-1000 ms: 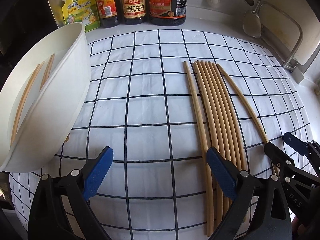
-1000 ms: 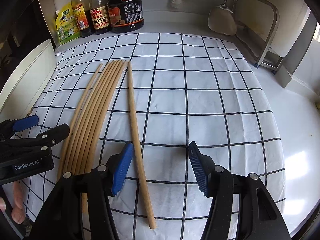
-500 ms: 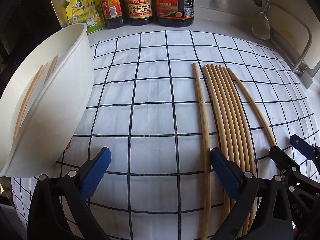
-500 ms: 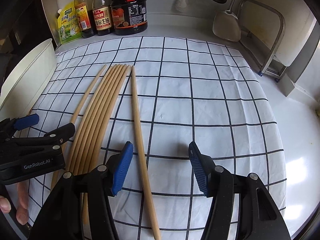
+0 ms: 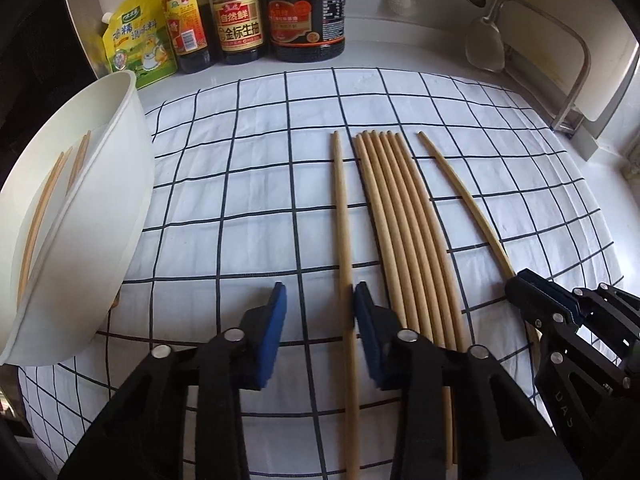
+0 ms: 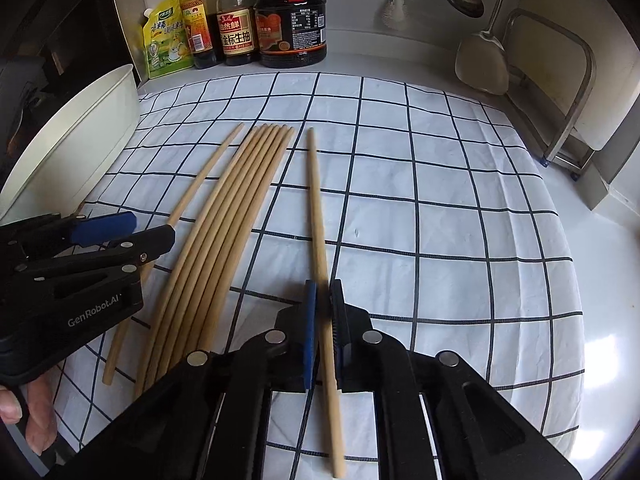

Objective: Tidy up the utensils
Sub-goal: 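Close the right tool on one wooden chopstick while the left tool grasps another, then carry the right tool's chopstick over the basin while the left tool carries its own there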

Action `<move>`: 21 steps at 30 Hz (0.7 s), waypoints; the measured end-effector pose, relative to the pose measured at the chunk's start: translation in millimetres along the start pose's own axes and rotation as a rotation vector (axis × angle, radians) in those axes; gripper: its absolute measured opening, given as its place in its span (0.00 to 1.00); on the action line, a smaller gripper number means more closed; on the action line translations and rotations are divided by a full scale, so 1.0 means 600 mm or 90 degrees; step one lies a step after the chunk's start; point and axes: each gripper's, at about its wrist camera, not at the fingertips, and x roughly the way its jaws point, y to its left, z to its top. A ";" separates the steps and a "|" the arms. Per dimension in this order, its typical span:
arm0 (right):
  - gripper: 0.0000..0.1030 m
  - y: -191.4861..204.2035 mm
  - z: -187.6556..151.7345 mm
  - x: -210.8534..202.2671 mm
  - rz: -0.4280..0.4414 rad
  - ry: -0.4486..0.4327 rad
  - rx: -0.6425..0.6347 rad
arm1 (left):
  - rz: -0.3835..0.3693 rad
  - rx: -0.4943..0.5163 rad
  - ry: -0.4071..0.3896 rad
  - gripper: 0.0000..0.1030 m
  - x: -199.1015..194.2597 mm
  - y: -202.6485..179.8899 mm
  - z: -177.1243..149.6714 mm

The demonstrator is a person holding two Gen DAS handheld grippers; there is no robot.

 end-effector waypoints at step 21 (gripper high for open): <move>0.06 0.061 0.079 -0.116 0.078 -0.060 0.041 | -0.087 -0.045 -0.057 0.07 -0.124 0.093 0.030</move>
